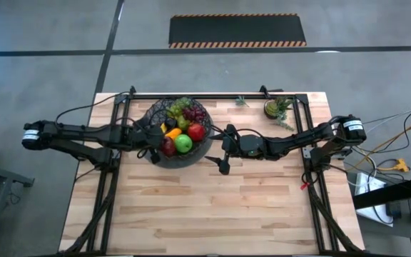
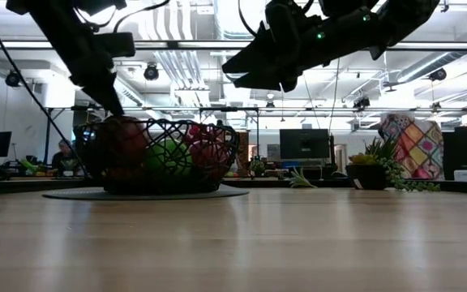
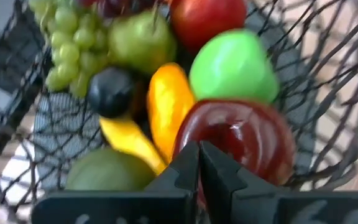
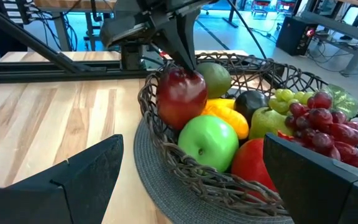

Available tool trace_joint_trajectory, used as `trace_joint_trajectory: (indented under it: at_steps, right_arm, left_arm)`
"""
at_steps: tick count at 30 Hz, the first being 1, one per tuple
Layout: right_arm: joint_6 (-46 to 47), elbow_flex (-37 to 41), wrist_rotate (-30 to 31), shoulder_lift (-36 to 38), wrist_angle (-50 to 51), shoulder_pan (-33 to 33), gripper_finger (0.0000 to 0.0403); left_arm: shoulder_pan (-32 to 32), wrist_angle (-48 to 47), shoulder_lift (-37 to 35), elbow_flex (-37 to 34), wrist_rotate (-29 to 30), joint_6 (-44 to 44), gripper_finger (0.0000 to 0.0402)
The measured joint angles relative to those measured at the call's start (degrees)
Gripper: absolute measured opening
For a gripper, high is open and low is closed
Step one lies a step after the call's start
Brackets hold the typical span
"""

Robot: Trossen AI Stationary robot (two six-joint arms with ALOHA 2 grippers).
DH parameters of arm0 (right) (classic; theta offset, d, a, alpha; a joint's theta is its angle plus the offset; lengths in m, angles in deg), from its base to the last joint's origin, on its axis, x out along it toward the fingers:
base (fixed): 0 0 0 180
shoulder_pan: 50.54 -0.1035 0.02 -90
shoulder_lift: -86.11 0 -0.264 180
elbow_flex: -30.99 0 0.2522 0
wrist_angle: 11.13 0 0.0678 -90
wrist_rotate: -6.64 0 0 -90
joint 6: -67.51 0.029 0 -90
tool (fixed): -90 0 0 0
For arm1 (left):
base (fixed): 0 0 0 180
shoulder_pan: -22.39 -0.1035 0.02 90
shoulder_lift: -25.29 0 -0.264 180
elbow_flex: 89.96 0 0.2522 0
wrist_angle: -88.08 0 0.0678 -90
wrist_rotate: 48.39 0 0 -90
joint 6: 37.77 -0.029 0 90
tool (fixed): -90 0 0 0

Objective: Build produce basket
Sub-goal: Put the red apple into the basket

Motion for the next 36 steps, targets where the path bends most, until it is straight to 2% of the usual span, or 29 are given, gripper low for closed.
trace_joint_trajectory:
  at_steps: [10,16,21,29,36]
  right_arm:
    - [-0.09,0.0,0.0,0.0,0.07,0.0,0.0368]
    - [-0.43,0.02,0.0,0.0,0.09,0.0,0.0368]
    - [-0.5,0.02,-0.02,-0.02,0.13,0.0,0.0368]
    - [-0.08,1.04,-0.02,-0.07,0.13,0.0,0.0368]
    - [-0.09,1.27,-0.02,-0.07,0.09,0.0,0.0368]
  left_arm:
    - [0.02,-2.21,-0.17,0.23,0.9,1.95,0.0]
    - [0.02,5.03,-0.13,0.11,-1.65,-1.08,0.0]
    - [0.04,6.24,-0.11,-0.03,-2.78,-2.37,0.0]
    - [0.04,2.89,-3.06,1.34,-2.58,-2.76,0.0]
    - [0.02,2.58,-4.19,-0.29,0.69,-2.58,0.0]
